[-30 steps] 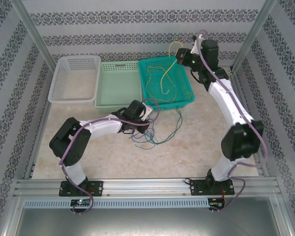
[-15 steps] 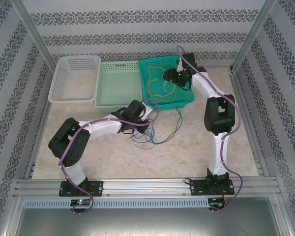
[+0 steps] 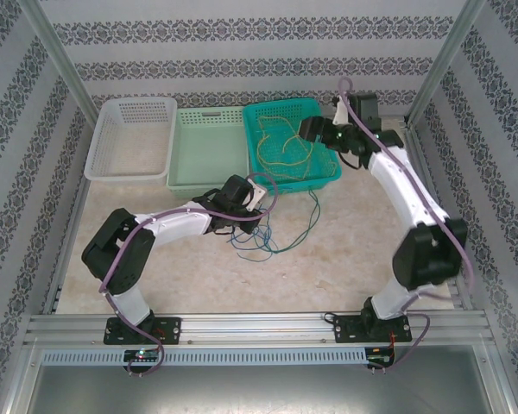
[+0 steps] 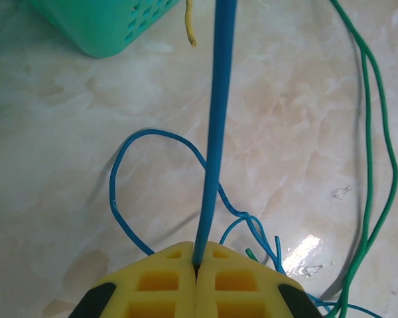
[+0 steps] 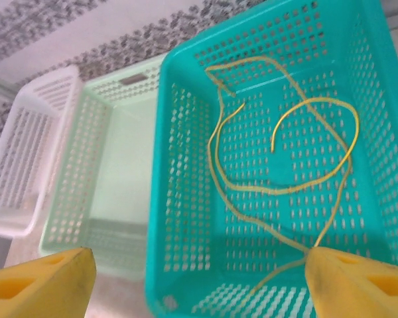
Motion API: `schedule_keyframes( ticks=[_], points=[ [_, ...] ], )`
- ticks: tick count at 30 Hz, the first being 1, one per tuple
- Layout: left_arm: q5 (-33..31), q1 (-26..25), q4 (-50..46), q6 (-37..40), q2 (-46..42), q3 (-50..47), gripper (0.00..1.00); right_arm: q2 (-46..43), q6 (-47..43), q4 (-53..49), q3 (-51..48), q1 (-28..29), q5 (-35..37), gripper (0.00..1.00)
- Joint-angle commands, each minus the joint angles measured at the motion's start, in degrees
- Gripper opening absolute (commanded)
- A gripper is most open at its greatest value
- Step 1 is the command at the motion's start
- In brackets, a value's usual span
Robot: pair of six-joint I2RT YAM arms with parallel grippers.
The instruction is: Untangle the cables
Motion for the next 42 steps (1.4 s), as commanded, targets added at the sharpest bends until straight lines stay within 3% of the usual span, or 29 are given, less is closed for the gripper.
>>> schedule_keyframes(
  ticks=[1,7,13,21,38,42],
  points=[
    [1.4,0.63,1.61,-1.06,-2.64,-0.05,0.0,-4.67,1.08,2.58,-9.91,2.1,2.76,0.78],
    [0.51,0.64,2.01,-0.71,-4.77,-1.34,0.0,-15.35,4.43,1.31,-27.4,4.14,8.89,0.71],
    [0.42,0.64,2.8,-0.27,-6.14,-2.23,0.0,-15.75,7.59,3.9,-37.95,4.72,9.29,0.62],
    [0.95,0.65,4.06,-1.13,-7.01,-3.43,0.0,-6.6,9.35,8.34,-36.51,9.87,10.05,0.52],
    [1.77,0.63,4.94,-1.36,-7.69,-3.82,0.0,5.19,8.28,11.76,-33.33,10.33,11.86,0.4],
    [1.66,0.69,5.68,-1.59,-8.98,-4.52,0.02,6.13,8.71,12.99,-34.26,10.17,11.68,0.26]
  ],
)
